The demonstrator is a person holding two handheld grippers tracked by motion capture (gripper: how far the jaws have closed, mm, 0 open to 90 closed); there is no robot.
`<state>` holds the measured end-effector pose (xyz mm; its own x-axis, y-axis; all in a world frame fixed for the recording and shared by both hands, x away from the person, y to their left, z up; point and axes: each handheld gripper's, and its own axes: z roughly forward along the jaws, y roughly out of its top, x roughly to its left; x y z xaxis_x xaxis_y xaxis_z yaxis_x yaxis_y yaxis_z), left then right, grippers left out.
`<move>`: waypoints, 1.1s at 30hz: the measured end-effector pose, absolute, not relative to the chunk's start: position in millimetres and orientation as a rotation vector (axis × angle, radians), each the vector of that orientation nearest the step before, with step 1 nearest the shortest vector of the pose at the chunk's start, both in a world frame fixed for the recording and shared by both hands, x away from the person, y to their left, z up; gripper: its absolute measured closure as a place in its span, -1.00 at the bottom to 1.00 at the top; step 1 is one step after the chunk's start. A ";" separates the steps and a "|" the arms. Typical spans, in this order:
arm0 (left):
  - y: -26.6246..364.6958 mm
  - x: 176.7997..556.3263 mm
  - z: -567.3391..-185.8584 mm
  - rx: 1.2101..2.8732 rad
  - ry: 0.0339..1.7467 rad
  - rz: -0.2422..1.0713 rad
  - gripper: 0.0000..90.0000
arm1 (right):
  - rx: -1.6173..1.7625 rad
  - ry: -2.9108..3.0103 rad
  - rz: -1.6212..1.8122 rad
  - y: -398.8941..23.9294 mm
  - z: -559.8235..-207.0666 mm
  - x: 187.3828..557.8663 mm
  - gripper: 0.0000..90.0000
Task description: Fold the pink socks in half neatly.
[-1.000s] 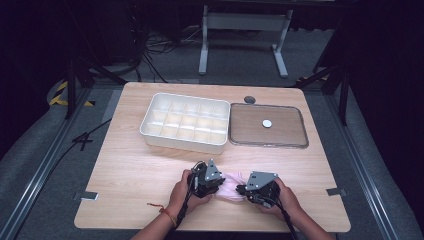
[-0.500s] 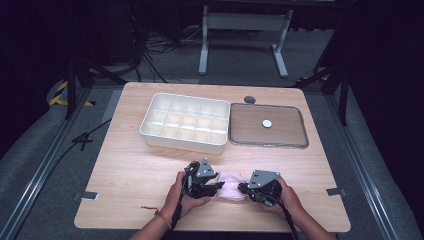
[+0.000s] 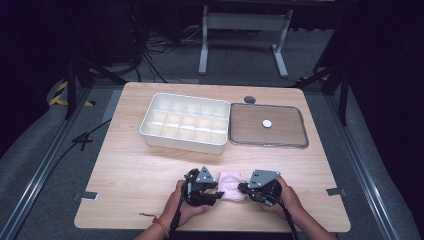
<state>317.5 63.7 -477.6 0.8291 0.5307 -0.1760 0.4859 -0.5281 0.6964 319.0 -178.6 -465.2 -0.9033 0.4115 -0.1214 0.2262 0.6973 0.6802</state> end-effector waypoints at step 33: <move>61.0 313.4 -467.8 2.183 0.696 0.129 0.81 | 0.570 2.575 1.078 -161.3 -466.2 333.7 0.86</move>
